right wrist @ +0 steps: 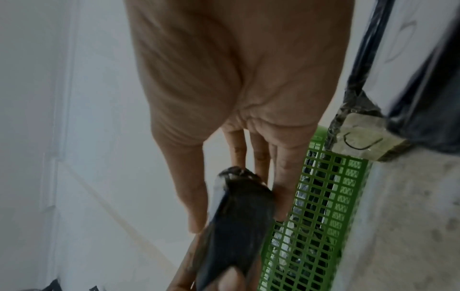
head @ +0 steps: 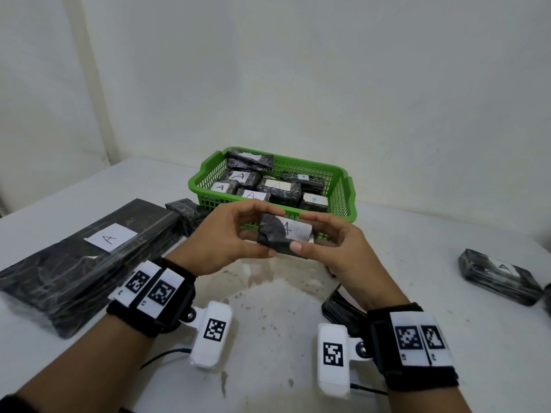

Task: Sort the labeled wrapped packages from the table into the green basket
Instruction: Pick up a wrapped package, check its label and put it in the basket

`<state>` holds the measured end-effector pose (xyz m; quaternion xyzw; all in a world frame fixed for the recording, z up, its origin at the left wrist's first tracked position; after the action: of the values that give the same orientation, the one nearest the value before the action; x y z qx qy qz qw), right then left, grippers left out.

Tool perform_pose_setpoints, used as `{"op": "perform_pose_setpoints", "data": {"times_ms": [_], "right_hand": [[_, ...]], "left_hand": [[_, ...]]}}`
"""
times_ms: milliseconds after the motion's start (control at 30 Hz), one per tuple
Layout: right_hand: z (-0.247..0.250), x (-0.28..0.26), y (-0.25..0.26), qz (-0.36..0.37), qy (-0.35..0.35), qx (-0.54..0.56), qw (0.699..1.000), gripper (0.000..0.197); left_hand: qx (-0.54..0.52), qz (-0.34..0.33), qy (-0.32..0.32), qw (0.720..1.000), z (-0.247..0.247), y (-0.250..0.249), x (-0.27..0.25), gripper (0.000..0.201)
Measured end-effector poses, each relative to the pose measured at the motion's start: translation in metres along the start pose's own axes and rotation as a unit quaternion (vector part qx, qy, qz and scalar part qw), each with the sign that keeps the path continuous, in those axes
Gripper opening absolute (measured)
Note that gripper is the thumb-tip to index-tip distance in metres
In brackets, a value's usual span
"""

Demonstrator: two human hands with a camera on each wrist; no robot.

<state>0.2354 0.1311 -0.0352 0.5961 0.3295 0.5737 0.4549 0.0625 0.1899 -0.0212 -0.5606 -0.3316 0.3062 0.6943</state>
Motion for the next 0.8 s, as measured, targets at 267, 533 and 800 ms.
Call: {"op": "perform_pose_setpoints", "data": {"times_ms": [267, 533, 800], "right_hand": [[-0.006, -0.004, -0.004, -0.043, -0.020, 0.039, 0.998, 0.030], [-0.004, -0.002, -0.011, -0.065, -0.030, 0.057, 0.996, 0.026], [-0.003, -0.003, -0.010, -0.066, -0.043, 0.068, 0.995, 0.024]], "left_hand": [[0.049, -0.046, 0.029, 0.997, -0.020, -0.012, -0.007, 0.057], [0.030, -0.049, -0.011, 0.998, -0.007, -0.012, -0.004, 0.058], [0.036, -0.054, -0.021, 0.998, -0.006, -0.013, -0.004, 0.056]]}}
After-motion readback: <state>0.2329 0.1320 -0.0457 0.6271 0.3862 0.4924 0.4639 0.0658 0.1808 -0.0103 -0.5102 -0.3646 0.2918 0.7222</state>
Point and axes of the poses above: each hand's wrist, its own x-axis towards the middle knuckle, its own z-axis out of the back of the hand, y = z × x, the point moved 10 cm from there along x, towards the middle knuckle, and after that the axes turned 11 degrees about z, right-handed, at the moved point
